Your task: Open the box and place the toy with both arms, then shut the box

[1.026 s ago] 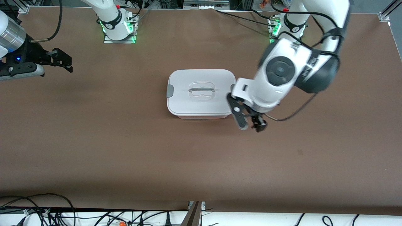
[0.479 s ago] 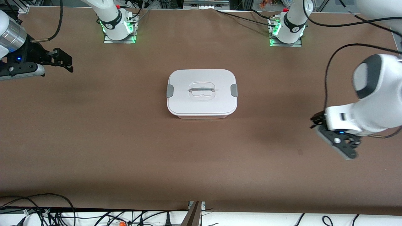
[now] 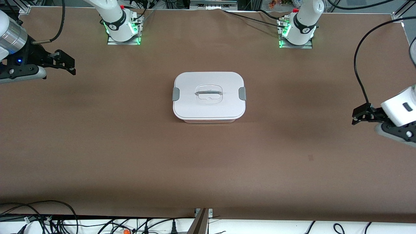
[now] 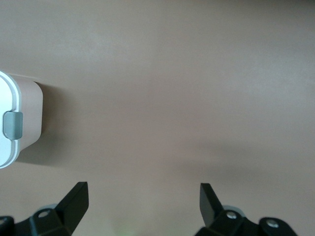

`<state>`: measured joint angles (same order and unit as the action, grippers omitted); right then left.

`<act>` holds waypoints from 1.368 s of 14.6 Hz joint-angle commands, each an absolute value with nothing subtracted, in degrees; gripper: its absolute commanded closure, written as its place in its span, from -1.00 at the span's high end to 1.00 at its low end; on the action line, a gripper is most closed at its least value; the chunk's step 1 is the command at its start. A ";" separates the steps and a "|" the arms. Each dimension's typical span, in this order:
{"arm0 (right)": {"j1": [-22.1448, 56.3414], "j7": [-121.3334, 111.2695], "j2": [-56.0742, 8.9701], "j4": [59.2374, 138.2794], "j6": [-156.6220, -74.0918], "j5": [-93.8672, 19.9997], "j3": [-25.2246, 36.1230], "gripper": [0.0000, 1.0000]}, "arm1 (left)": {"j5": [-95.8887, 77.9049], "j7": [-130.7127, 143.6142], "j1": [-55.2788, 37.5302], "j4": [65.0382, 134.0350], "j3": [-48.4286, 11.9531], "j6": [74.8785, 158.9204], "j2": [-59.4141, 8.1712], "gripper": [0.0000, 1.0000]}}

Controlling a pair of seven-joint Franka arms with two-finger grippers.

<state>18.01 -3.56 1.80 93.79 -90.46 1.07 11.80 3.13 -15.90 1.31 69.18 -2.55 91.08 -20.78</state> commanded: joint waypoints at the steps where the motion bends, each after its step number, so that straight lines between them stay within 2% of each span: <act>1: 18.19 -3.16 1.49 92.90 -89.83 1.41 11.78 1.00 | 0.71 -8.28 1.14 73.82 -1.41 87.46 -15.22 1.00; 4: 18.28 -3.08 1.49 92.90 -89.91 1.41 11.78 1.00 | -0.35 -8.09 0.88 76.90 1.75 86.92 -11.70 1.00; 8: 18.28 -3.43 1.49 92.90 -90.00 1.41 11.78 1.00 | -0.79 -6.78 0.97 78.31 1.85 85.69 -10.37 1.00; 20: 18.54 -3.43 1.41 92.90 -90.09 0.97 11.42 1.00 | -2.64 -0.62 0.88 76.38 1.85 83.41 -12.48 1.00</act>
